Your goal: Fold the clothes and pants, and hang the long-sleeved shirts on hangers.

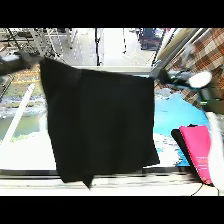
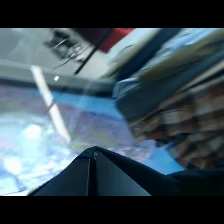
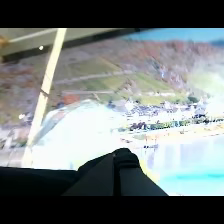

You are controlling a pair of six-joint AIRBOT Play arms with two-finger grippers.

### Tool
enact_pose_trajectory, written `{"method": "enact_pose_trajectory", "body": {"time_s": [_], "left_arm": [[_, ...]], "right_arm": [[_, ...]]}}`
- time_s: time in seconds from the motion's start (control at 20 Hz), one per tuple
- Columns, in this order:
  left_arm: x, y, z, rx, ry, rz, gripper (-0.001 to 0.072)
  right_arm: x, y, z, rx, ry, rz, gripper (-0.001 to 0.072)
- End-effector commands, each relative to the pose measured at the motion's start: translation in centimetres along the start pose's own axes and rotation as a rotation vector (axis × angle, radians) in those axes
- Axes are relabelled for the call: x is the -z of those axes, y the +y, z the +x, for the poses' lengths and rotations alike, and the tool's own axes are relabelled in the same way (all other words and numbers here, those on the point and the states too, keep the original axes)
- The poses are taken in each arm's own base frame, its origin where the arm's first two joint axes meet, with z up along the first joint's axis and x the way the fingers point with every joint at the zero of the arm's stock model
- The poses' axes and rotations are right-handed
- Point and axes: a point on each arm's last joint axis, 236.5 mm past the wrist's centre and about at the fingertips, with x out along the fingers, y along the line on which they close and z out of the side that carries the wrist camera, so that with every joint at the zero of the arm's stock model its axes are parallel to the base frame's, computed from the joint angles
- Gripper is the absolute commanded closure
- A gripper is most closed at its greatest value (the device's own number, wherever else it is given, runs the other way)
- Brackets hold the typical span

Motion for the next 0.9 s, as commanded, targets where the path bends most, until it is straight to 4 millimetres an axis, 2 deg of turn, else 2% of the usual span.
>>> {"method": "enact_pose_trajectory", "body": {"time_s": [0.0,0.05,0.1,0.15,0.2,0.25,0.3,0.35,0.4,0.45,0.5,0.55,0.6,0.7,0.75,0.8,0.85], "left_arm": [[3.6,10.6,5.8,-0.155,-0.052,-0.148,0.07],[3.5,11.6,6.2,-0.16,-0.083,-0.184,0.0663],[3.6,11.6,6.3,-0.15,-0.081,-0.199,0.0429],[4.0,11.3,5.8,-0.135,-0.049,-0.193,0.0126],[4.8,10.8,4.9,-0.115,0.012,-0.176,0.0117],[6.2,10.7,3.5,-0.117,0.105,-0.149,0.0128],[8.5,11.8,1.2,-0.17,0.236,-0.158,0.0209],[11.5,14.1,-2.3,-0.287,0.395,-0.205,0.0262],[14.8,16.3,-6.1,-0.418,0.56,-0.255,0.0277],[18.2,17.8,-10.3,-0.522,0.734,-0.285,0.0278],[20.5,18.3,-13.2,-0.573,0.845,-0.32,0.0278],[22.4,18.0,-15.2,-0.586,0.893,-0.368,0.0279],[24.2,17.1,-16.2,-0.566,0.901,-0.405,0.0278],[28.7,14.8,-18.8,-0.549,0.931,-0.466,0.0266],[31.3,13.6,-20.1,-0.543,0.949,-0.493,0.0154],[33.9,12.5,-21.3,-0.532,0.971,-0.512,0.0093],[36.4,11.6,-22.3,-0.519,0.992,-0.518,0.0093]], "right_arm": [[2.5,-7.0,10.3,0.081,-0.108,0.117,0.0644],[2.3,-7.7,11.6,0.098,-0.157,0.112,0.0494],[2.5,-8.1,12.2,0.111,-0.167,0.076,0.0337],[2.9,-8.3,12.2,0.117,-0.142,0.034,0.0232],[3.6,-8.8,11.7,0.12,-0.08,0.018,0.0187],[5.1,-9.7,10.7,0.119,0.028,0.028,0.0175],[7.1,-10.9,9.2,0.116,0.154,0.059,0.0172],[9.2,-12.2,7.5,0.115,0.271,0.096,0.0165],[11.9,-13.4,5.4,0.103,0.413,0.127,0.0165],[14.7,-13.8,3.2,0.063,0.554,0.131,0.0166],[18.0,-13.6,0.6,-0.006,0.711,0.142,0.0166],[20.8,-13.2,-1.8,-0.069,0.841,0.171,0.0167],[23.5,-12.6,-3.8,-0.133,0.95,0.208,0.0167],[27.3,-12.2,-5.7,-0.207,1.055,0.252,0.0167],[28.8,-12.2,-6.2,-0.224,1.082,0.263,0.0167],[30.2,-12.3,-6.7,-0.238,1.109,0.272,0.0167],[31.0,-12.5,-7.0,-0.25,1.122,0.276,0.0167]]}}
